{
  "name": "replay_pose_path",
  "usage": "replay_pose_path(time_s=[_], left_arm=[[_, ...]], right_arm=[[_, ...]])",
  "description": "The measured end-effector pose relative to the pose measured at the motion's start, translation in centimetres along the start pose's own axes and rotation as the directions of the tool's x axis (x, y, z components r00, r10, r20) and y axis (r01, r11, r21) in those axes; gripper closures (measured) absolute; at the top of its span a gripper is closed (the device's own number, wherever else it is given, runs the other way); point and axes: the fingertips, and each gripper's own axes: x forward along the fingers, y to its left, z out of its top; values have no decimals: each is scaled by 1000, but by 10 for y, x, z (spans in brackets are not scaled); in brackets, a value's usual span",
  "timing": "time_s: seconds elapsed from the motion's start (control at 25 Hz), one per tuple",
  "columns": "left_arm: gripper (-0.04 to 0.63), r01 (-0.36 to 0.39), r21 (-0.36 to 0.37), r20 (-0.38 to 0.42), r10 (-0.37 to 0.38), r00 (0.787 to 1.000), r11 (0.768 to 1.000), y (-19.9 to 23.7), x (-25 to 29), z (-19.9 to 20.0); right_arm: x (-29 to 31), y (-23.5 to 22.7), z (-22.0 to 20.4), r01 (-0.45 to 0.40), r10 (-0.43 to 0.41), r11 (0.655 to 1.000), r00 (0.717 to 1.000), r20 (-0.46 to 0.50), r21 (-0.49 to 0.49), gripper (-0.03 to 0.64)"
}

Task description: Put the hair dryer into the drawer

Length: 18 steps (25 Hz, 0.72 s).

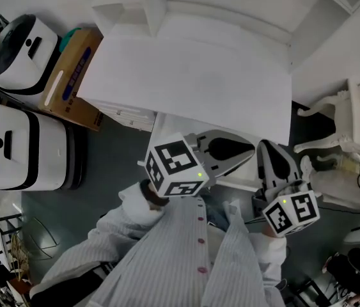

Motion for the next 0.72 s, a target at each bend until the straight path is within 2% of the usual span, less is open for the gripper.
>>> replay_pose_path(time_s=[0.12,0.2,0.36,0.72], left_arm=[[586,-8,-16,67,9,998,1000,-9,-8,20],[586,-33,-10,82,34,996,999,-9,-12,27],[586,-80,24,82,78,994,997,-7,-19,33],[586,-102,52,74,98,992,993,-7,-19,37]], right_arm=[[1,9,8,-30,31,999,999,17,-12,606],[1,14,12,-49,49,999,999,23,-10,606],[2,21,16,-76,76,997,997,26,-13,606],[2,26,24,-94,95,995,995,22,-46,606]])
